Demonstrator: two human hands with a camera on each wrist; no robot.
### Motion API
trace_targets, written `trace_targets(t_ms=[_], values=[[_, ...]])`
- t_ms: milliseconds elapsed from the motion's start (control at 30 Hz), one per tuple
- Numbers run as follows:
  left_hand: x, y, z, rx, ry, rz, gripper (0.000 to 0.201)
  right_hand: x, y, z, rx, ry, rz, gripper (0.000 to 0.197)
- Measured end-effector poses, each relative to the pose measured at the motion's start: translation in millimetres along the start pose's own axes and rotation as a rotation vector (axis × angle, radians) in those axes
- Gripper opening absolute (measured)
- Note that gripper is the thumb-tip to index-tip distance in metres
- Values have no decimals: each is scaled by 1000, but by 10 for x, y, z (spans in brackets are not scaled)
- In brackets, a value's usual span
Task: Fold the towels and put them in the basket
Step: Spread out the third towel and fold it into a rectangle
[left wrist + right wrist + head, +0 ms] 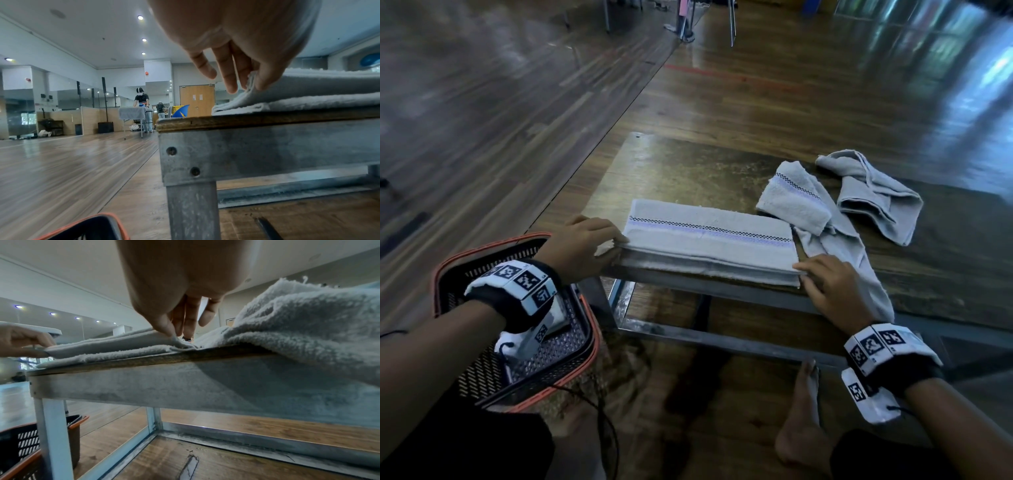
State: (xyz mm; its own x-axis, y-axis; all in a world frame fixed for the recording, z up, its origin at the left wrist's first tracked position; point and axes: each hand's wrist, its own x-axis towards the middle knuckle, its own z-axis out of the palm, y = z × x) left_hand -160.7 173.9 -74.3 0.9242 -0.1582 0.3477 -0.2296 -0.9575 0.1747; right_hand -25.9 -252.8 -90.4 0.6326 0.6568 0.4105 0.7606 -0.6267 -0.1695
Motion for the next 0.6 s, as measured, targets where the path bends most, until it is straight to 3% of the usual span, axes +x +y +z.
trace_targets(t_ms=[100,233,367,467,600], values=[[-79,47,28,49,-68,44,15,-58,-94,33,-36,-49,-27,27],[-140,93,2,71,-145,60,35,-120,-107,35,-116,-146,-40,46],[-160,108,62,85,-126,79,26,-168,-161,67,-109,-127,22,39],[-118,153,44,-67,-51,-4,16,-132,-175,26,63,-82,107,27],[-37,181,-149,-375,11,-110,17,2,-170,-222,465,-16,406,20]])
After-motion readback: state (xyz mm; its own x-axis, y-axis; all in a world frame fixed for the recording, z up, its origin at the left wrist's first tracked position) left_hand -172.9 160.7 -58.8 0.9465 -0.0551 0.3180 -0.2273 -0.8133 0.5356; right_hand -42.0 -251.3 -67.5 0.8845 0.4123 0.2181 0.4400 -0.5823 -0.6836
